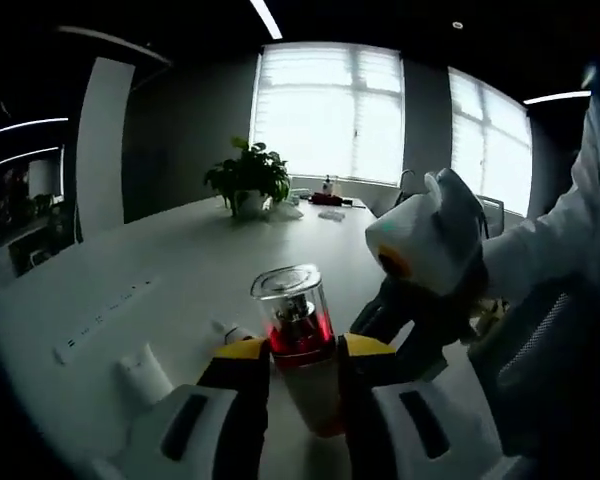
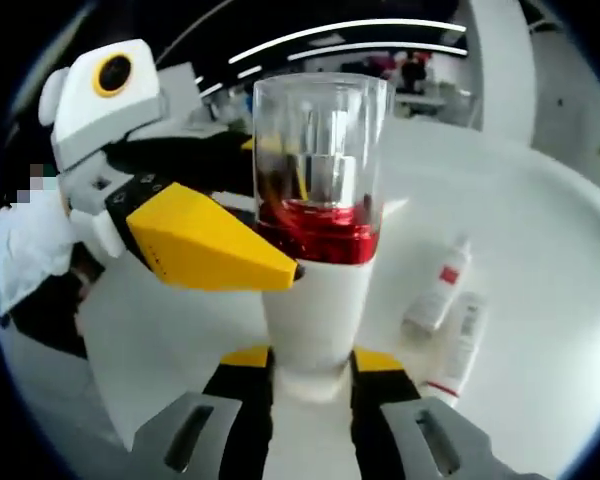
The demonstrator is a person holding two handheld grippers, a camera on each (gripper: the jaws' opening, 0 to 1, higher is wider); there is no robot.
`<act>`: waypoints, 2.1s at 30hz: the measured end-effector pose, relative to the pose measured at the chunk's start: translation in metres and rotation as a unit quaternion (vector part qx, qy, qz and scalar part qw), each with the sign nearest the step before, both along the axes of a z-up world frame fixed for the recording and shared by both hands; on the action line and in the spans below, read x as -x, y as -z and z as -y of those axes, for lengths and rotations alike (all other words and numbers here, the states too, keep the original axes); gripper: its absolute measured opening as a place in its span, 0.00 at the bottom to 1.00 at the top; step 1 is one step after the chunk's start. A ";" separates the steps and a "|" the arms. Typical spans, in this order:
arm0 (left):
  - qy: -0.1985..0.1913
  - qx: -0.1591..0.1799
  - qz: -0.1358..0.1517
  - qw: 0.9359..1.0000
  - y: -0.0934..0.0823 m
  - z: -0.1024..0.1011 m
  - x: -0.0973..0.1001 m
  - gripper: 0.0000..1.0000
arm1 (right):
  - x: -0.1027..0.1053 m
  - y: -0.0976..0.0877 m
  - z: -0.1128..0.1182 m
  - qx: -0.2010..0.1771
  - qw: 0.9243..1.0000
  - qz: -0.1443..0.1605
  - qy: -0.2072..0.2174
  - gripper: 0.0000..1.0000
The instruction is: Arrange the skincare products in the storage area until every visible bottle or jar stands upright without overlapping.
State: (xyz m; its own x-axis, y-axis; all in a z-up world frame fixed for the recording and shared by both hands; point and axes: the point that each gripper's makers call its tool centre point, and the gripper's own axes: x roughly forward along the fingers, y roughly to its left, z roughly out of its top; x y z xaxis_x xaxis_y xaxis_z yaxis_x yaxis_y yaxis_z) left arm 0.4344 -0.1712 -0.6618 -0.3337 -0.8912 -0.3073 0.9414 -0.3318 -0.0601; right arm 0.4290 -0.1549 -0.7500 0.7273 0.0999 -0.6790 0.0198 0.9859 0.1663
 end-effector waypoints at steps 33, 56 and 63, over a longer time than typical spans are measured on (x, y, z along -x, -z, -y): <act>0.024 0.015 0.041 0.999 0.000 -0.003 -0.014 0.24 | 0.008 0.025 -0.008 0.039 0.998 -0.049 -0.028 0.10; 0.031 0.022 0.064 0.997 -0.003 -0.003 -0.012 0.25 | -0.008 0.015 -0.004 0.062 0.998 -0.003 -0.021 0.01; 0.047 0.019 0.080 0.995 -0.004 0.002 -0.012 0.26 | -0.011 0.017 -0.007 0.077 0.996 0.001 -0.037 0.05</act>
State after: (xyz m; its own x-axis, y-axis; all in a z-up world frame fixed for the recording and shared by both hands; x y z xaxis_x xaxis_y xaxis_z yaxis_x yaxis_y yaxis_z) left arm 0.4467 -0.1730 -0.6574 -0.3661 -0.8699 -0.3304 0.9024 -0.4186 0.1025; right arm 0.4400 -0.1479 -0.7666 0.7233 0.0486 -0.6888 -0.0545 0.9984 0.0133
